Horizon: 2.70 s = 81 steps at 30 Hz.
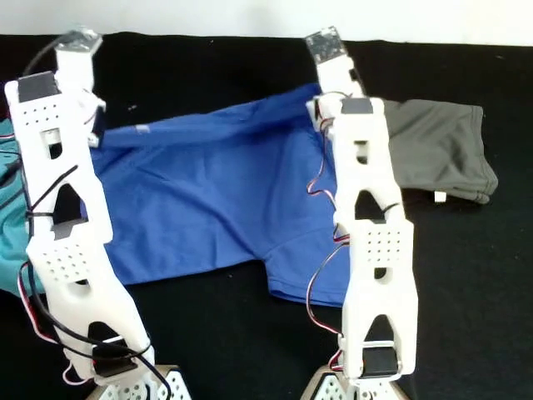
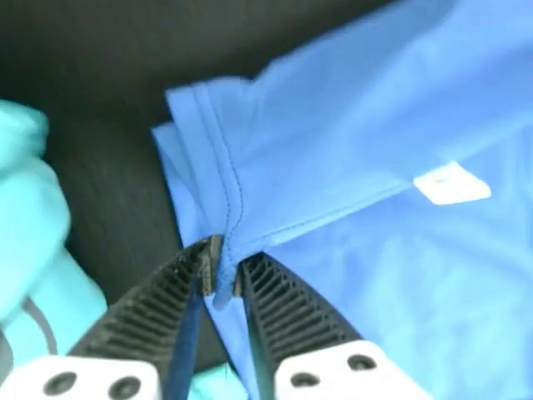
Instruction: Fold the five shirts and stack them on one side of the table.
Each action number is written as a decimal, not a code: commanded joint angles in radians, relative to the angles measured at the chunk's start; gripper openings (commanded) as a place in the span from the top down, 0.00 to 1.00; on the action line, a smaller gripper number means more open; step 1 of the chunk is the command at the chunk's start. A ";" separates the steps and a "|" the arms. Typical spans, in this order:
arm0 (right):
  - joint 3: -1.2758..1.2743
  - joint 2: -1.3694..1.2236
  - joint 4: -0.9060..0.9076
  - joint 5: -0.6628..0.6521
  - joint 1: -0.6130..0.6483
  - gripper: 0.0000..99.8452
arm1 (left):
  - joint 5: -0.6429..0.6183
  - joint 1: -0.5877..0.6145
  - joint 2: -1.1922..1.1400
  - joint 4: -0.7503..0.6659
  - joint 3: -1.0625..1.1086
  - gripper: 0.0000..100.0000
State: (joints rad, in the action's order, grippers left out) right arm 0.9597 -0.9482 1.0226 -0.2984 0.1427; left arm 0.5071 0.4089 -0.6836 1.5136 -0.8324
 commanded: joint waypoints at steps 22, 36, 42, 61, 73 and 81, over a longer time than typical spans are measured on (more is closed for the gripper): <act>0.219 0.174 0.745 0.107 0.018 0.99 | 0.137 0.051 0.085 0.250 0.226 0.99; -0.759 0.782 0.593 0.104 0.033 0.99 | 0.287 0.099 0.487 0.147 0.797 0.99; -1.165 1.067 0.435 0.040 0.027 0.99 | 0.353 0.130 0.564 0.120 0.947 0.99; -1.550 1.211 0.294 -0.094 -0.101 0.99 | 0.381 0.136 0.656 -0.080 1.237 0.99; -1.555 1.214 0.354 -0.126 -0.025 0.86 | 0.384 0.154 0.665 -0.071 1.199 0.85; -1.389 1.317 0.433 -0.124 0.021 0.80 | 0.379 0.170 0.662 0.129 0.822 0.79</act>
State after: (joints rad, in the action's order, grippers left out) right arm -0.5317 0.2977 1.4385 -0.4104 0.1534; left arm 0.8784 0.5685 -0.0637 1.5812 0.1542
